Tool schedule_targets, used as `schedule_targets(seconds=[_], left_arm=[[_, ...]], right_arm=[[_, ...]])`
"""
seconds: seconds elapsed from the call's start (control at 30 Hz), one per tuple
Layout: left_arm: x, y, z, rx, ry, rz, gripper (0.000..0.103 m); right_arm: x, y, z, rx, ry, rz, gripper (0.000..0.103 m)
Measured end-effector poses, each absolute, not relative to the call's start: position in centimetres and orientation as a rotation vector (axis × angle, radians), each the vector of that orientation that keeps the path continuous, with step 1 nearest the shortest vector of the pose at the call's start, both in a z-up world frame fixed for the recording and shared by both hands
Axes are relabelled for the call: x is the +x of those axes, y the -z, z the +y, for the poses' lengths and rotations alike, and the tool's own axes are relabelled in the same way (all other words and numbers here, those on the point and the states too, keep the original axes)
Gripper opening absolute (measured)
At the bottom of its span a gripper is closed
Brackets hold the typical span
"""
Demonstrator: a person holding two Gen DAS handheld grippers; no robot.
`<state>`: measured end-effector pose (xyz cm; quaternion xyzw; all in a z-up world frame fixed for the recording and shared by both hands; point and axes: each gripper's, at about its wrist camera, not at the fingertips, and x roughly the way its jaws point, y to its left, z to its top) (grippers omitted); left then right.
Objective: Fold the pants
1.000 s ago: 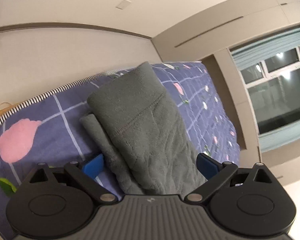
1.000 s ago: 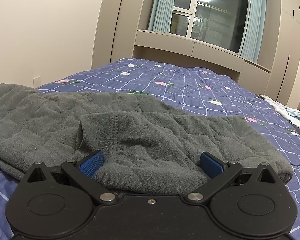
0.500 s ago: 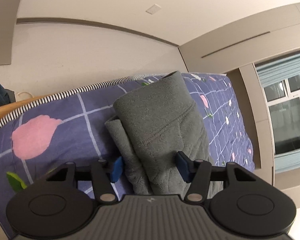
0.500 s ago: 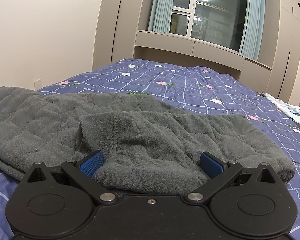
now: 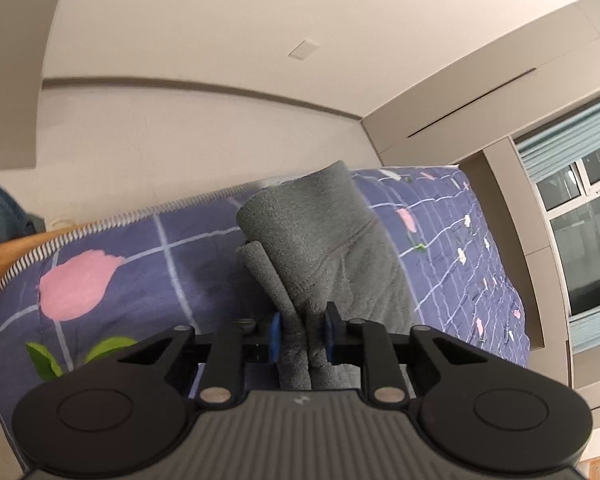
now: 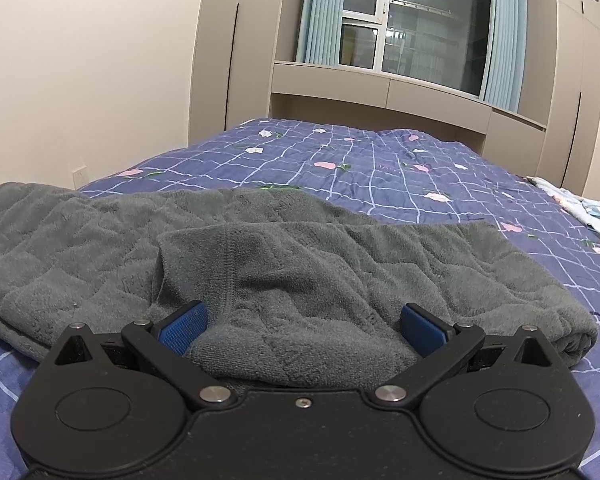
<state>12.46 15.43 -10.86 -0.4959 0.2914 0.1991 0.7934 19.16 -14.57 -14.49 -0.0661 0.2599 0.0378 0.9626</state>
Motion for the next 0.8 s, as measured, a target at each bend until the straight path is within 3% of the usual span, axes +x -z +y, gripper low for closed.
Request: schedule_targets(seconds=[0.37, 0.8], left_arm=[[14.4, 4.9, 12.4, -0.872, -0.224, 0.512, 0.018], [18.6, -1.9, 4.1, -0.658, 0.039, 0.456, 0.018]], right_arm=[[19.6, 13.9, -15.0, -0.116, -0.093, 0.542, 0.103], [16.9, 9.9, -19.8, -0.057, -0.056, 0.423, 0.103]])
